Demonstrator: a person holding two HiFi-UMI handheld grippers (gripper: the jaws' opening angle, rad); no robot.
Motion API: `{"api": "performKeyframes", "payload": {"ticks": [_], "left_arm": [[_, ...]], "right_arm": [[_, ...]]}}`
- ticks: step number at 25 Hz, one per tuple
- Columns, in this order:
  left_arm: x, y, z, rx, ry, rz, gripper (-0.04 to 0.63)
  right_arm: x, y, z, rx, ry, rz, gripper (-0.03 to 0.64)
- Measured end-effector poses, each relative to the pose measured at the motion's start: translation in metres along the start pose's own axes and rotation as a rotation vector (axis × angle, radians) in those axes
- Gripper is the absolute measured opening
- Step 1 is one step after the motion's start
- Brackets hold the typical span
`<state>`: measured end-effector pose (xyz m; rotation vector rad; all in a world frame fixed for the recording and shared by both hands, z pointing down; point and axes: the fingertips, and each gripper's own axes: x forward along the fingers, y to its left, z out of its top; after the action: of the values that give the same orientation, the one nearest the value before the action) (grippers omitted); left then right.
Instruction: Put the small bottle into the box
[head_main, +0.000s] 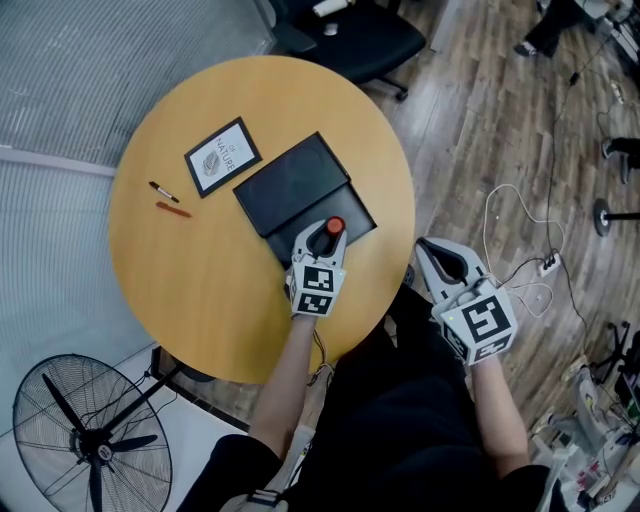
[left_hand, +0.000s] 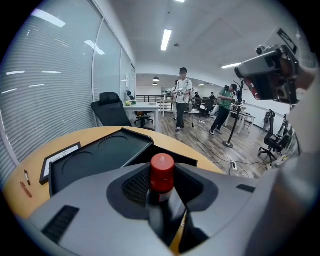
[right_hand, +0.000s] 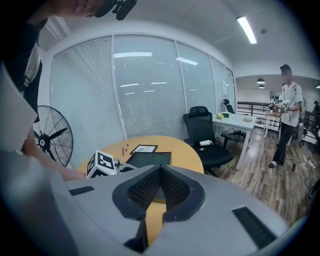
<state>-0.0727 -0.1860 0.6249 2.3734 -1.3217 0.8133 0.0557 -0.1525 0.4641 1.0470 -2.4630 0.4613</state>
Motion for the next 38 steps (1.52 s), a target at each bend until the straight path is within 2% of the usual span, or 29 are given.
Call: {"api": "performKeyframes", "payload": {"ticks": [19,24,38], "left_arm": [[-0.001,-0.003,0.001,0.013,0.011,0.017,0.141],[-0.007,-0.003,0.007,0.015,-0.009,0.024,0.163],[-0.055,-0.012,0.042,0.008,-0.104,0.063,0.162]], "right_arm": [[-0.008,0.002,0.003,-0.008,-0.025,0.008,0.009],[-0.013,0.005,0.002,-0.013,-0.026,0.011,0.009],[-0.028,0.021,0.011,-0.049,-0.074,0.042,0.009]]}}
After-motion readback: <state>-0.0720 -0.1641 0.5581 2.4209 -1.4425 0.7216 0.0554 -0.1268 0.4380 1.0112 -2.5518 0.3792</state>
